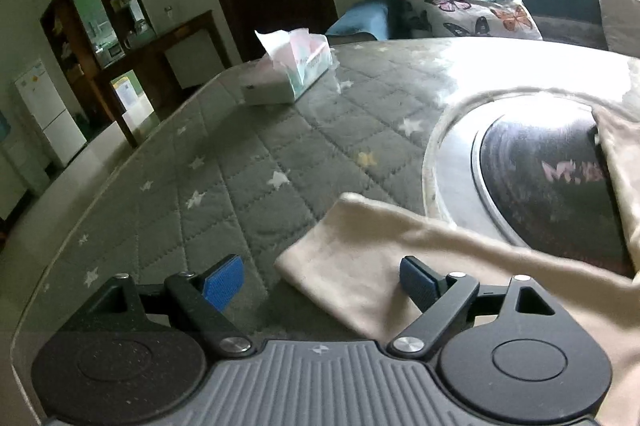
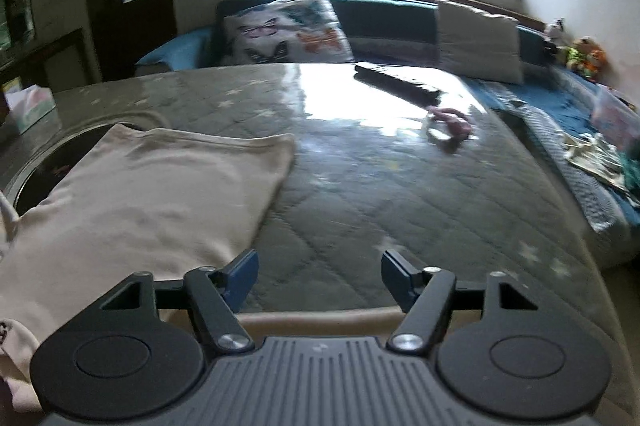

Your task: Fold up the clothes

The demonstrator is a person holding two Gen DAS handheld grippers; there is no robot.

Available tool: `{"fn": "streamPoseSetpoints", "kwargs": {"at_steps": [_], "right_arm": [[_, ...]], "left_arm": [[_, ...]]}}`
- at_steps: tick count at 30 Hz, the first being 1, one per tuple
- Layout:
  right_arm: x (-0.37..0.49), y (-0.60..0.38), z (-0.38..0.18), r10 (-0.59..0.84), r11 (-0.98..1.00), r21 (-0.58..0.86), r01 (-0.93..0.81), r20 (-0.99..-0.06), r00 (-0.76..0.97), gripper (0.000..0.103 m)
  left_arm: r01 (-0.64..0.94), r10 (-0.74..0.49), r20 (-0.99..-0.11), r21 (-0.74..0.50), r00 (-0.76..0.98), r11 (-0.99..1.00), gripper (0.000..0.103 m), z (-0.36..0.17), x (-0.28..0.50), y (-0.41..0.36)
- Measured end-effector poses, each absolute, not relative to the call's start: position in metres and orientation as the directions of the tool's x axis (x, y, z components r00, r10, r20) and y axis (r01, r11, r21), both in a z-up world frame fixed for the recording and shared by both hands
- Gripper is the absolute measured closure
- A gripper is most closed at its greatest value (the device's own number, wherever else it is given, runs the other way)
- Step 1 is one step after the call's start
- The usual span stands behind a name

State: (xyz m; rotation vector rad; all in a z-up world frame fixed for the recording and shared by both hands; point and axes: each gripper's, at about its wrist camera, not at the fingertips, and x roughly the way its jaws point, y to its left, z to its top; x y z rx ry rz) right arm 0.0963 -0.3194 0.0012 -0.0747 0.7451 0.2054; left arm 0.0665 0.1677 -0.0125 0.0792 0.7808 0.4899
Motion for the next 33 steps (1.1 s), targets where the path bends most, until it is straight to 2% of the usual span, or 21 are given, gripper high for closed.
{"fn": "streamPoseSetpoints", "kwargs": {"at_steps": [7,13,16,19,21,23,24,26,27,29,33], "right_arm": [[0.133,-0.300,-0.008,0.204,0.968,0.040,-0.248,-0.699,0.685,0.055],[0.171,-0.291,-0.014,0.232,0.964,0.077,-0.255,-0.713,0.661,0.068],[0.188,-0.288,-0.019,0.238,0.963,0.089,-0.253,-0.722,0.649,0.074],[0.200,-0.283,-0.022,0.238,0.962,0.085,-0.259,-0.726,0.645,0.085],[0.206,-0.281,-0.022,0.241,0.960,0.083,-0.266,-0.725,0.645,0.090],[0.210,-0.279,-0.021,0.241,0.960,0.080,-0.269,-0.724,0.646,0.098],[0.213,-0.278,-0.022,0.239,0.960,0.076,-0.270,-0.724,0.648,0.099],[0.217,-0.276,-0.022,0.237,0.959,0.068,-0.274,-0.722,0.650,0.099],[0.219,-0.275,-0.022,0.237,0.959,0.065,-0.276,-0.721,0.651,0.099],[0.224,-0.273,-0.023,0.236,0.958,0.058,-0.281,-0.719,0.654,0.099],[0.235,-0.268,-0.024,0.228,0.957,0.040,-0.287,-0.713,0.663,0.100]], "left_arm": [[-0.221,0.275,-0.640,0.165,0.717,0.961,0.017,0.006,0.103,0.120],[-0.045,0.117,-0.646,0.127,0.754,0.991,0.024,0.002,0.149,0.075],[0.010,0.071,-0.657,0.120,0.750,0.993,0.029,-0.004,0.171,0.058],[0.048,0.040,-0.673,0.111,0.739,0.993,0.030,-0.013,0.190,0.046],[0.056,0.040,-0.679,0.119,0.733,0.991,0.035,-0.018,0.202,0.042],[0.063,0.033,-0.685,0.114,0.728,0.992,0.049,-0.023,0.210,0.040],[0.065,0.029,-0.688,0.111,0.725,0.992,0.053,-0.025,0.214,0.039],[0.078,0.015,-0.690,0.104,0.723,0.992,0.070,-0.028,0.219,0.039],[0.086,0.008,-0.692,0.101,0.722,0.991,0.075,-0.029,0.221,0.039],[0.102,-0.009,-0.693,0.093,0.721,0.990,0.093,-0.030,0.225,0.038],[0.095,0.007,-0.680,0.112,0.733,0.989,0.099,-0.031,0.235,0.036]]}}
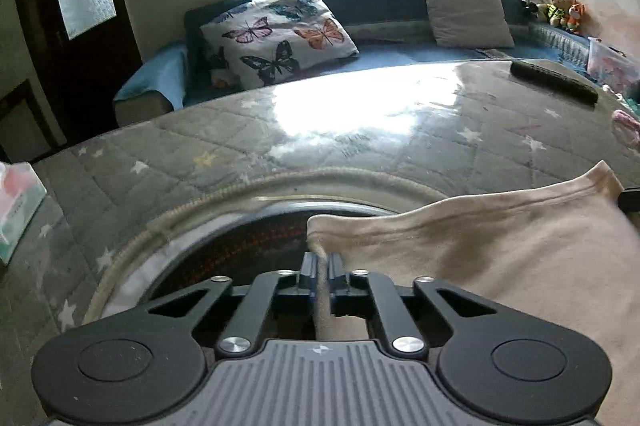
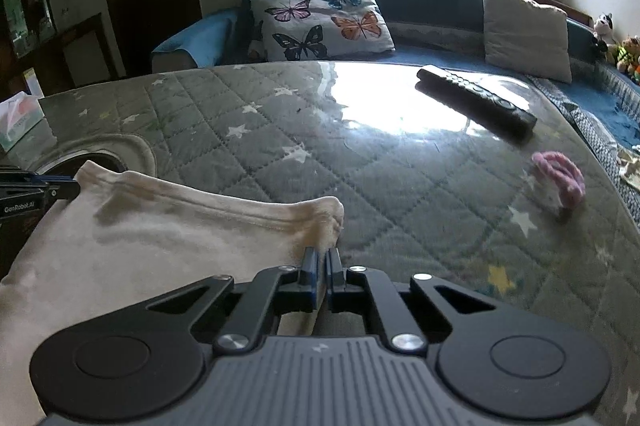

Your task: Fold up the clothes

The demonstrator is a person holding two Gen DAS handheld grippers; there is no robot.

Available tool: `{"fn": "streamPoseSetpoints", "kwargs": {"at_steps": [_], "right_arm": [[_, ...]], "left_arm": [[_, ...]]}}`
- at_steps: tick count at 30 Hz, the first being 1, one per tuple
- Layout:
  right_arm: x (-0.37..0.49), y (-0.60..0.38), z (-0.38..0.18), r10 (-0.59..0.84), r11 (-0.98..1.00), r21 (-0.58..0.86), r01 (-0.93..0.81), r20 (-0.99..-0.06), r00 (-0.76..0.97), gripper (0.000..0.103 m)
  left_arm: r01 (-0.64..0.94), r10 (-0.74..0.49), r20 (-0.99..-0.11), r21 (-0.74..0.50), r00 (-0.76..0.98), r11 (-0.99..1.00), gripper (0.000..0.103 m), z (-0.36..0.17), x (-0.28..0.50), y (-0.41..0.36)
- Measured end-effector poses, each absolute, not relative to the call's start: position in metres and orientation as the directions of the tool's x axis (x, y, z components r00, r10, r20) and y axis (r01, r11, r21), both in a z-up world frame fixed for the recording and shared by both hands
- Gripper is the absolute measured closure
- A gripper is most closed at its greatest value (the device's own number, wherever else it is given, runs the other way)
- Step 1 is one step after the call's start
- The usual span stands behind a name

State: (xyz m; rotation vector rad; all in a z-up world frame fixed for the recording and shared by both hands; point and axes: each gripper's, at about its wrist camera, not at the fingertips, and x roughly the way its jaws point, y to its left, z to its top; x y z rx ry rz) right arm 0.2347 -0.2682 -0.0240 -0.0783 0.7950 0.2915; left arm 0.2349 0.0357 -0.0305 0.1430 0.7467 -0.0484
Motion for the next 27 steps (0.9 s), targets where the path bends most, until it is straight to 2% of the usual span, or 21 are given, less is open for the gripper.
{"fn": "streamPoseSetpoints", "kwargs": {"at_steps": [6,10,14,16,18,19,20,22,24,26,27], "right_arm": [[0.250,-0.260,-0.025,0.212,0.956,0.011,-0.292,-0.711,0.670,0.097],[0.241,-0.259,-0.015,0.216,0.946,-0.019,-0.323,-0.705,0.675,0.092],[0.216,-0.256,0.000,0.248,0.925,-0.036,-0.379,-0.698,0.672,0.079],[0.200,-0.252,0.006,0.271,0.908,-0.045,-0.417,-0.697,0.664,0.079],[0.182,-0.247,0.011,0.293,0.891,-0.049,-0.451,-0.698,0.653,0.073],[0.174,-0.245,0.013,0.303,0.884,-0.048,-0.466,-0.700,0.647,0.069],[0.165,-0.243,0.014,0.312,0.876,-0.051,-0.481,-0.701,0.641,0.069],[0.146,-0.239,0.016,0.327,0.858,-0.058,-0.510,-0.705,0.630,0.068],[0.128,-0.233,0.016,0.342,0.842,-0.059,-0.536,-0.709,0.616,0.065],[0.110,-0.231,0.015,0.357,0.828,-0.059,-0.557,-0.711,0.606,0.061],[0.101,-0.230,0.015,0.364,0.822,-0.060,-0.567,-0.711,0.602,0.061]], "left_arm": [[0.078,0.035,-0.670,0.138,0.742,0.987,0.099,-0.032,0.247,0.035],[0.076,0.041,-0.672,0.143,0.739,0.987,0.095,-0.029,0.243,0.034],[0.076,0.045,-0.668,0.150,0.743,0.986,0.095,-0.023,0.232,0.033],[0.085,0.040,-0.666,0.153,0.745,0.985,0.093,-0.019,0.224,0.031],[0.096,0.033,-0.663,0.158,0.748,0.983,0.089,-0.015,0.213,0.028],[0.101,0.029,-0.662,0.158,0.749,0.982,0.083,-0.013,0.207,0.027],[0.105,0.026,-0.662,0.157,0.749,0.982,0.076,-0.011,0.201,0.025],[0.114,0.020,-0.661,0.158,0.750,0.981,0.069,-0.009,0.189,0.023],[0.124,0.016,-0.662,0.163,0.750,0.979,0.068,-0.007,0.178,0.019],[0.130,0.010,-0.661,0.162,0.750,0.978,0.057,-0.005,0.165,0.017],[0.134,0.005,-0.660,0.160,0.751,0.978,0.054,-0.005,0.157,0.015]]}}
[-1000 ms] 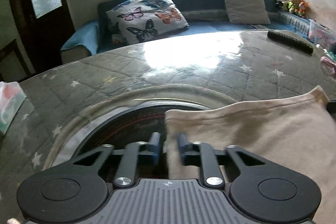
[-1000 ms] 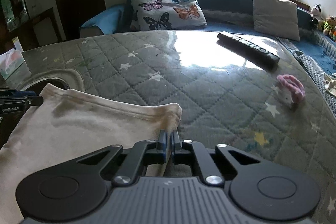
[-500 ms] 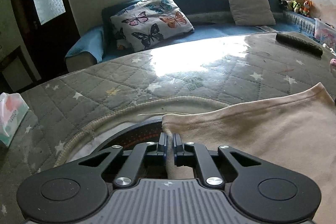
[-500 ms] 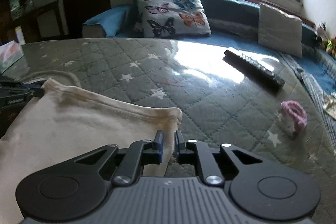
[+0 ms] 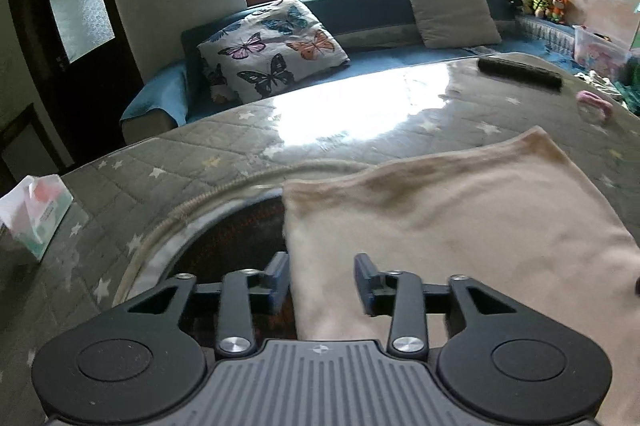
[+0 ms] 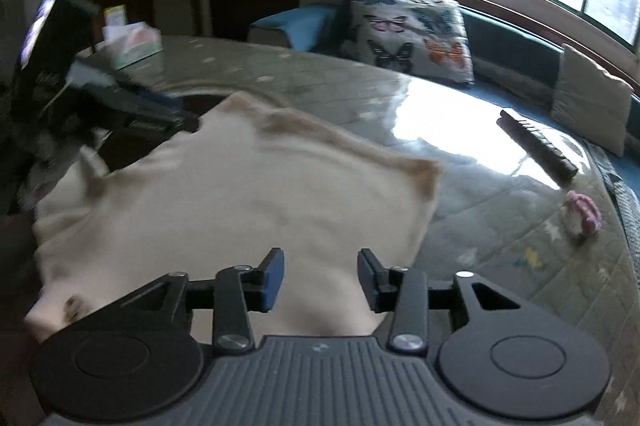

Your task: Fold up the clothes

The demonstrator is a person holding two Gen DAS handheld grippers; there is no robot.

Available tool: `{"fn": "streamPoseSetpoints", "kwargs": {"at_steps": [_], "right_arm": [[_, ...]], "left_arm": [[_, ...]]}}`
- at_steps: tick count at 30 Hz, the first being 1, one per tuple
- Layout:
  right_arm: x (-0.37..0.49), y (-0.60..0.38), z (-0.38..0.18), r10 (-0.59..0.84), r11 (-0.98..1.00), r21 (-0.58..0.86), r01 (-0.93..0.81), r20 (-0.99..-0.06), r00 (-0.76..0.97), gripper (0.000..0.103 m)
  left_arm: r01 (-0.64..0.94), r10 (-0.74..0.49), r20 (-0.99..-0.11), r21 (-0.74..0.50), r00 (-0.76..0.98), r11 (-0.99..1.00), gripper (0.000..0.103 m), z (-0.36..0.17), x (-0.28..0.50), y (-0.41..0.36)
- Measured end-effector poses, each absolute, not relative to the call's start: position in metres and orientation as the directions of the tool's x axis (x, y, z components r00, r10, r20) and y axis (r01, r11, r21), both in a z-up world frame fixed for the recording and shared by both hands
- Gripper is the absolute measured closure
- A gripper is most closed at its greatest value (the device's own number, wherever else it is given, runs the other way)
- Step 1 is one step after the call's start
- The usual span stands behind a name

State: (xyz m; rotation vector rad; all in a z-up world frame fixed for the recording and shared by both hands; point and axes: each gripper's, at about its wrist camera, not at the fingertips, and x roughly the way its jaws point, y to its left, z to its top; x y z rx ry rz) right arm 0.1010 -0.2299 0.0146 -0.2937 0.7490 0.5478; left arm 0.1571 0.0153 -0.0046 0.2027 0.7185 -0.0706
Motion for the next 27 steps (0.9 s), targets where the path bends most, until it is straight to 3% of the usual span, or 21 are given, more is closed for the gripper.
{"fn": "streamPoseSetpoints", "kwargs": {"at_steps": [10,21,27], "right_arm": [[0.032,-0.226,0.005,0.385,0.781,-0.091,-0.618,-0.709,0.590,0.048],[-0.015,-0.222,-0.008,0.422,0.726,-0.112,-0.678,-0.706,0.569,0.044],[-0.016,-0.252,0.005,0.411,0.807,-0.045,-0.589,-0.673,0.614,0.043]], "left_arm": [[0.232,-0.076,-0.630,0.169,0.773,0.958,0.036,-0.006,0.073,-0.006],[0.303,-0.084,-0.618,0.258,0.782,0.917,0.032,-0.027,0.030,-0.028],[0.311,-0.120,-0.600,0.224,0.791,0.924,0.028,-0.017,0.036,-0.039]]}}
